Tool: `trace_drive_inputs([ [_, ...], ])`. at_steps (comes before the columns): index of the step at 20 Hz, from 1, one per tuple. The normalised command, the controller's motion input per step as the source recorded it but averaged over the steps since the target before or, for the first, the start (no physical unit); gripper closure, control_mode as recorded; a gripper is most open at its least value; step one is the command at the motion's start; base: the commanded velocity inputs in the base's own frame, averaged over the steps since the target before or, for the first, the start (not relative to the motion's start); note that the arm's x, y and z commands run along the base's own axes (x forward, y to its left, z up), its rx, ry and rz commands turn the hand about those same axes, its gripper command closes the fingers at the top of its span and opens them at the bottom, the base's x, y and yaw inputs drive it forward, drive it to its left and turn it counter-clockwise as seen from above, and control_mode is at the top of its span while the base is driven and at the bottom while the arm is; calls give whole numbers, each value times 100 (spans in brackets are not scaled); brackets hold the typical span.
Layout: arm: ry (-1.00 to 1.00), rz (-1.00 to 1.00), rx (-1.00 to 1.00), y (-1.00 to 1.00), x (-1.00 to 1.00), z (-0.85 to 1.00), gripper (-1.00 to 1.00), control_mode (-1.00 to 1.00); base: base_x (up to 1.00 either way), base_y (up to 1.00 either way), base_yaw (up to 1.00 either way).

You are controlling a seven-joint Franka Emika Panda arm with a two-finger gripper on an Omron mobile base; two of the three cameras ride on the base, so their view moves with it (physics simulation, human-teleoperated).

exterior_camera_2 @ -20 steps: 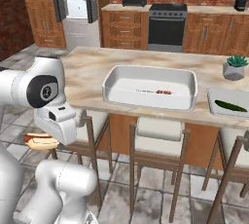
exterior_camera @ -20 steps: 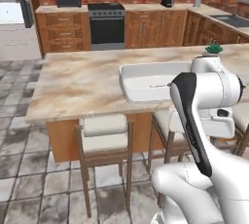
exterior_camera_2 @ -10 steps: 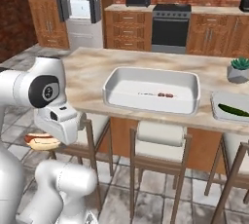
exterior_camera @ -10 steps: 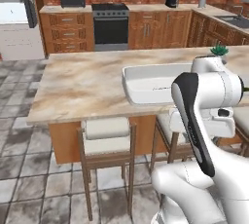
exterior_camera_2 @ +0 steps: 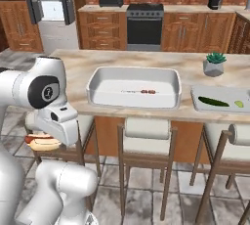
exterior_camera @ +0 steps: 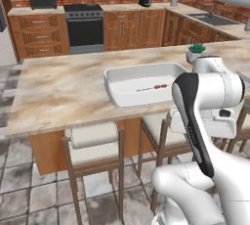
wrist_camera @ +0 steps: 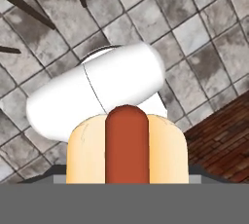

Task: Place the cold items (lemon wedge and cucumber) from the fridge in one tupperware on the dining counter. Place the warm items (hot dog and kebab skewer) in the stove area in another tupperware.

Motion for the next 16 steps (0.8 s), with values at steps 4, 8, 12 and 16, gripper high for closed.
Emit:
trace_drive_inputs([
  [4,0,0,0,0,0,0,100,100,51,44,0],
  [8,0,0,0,0,0,0,100,100,69,15,0],
  [12,0,0,0,0,0,0,100,100,68,-6,0],
  [16,0,0,0,0,0,0,100,100,79,-6,-1],
])
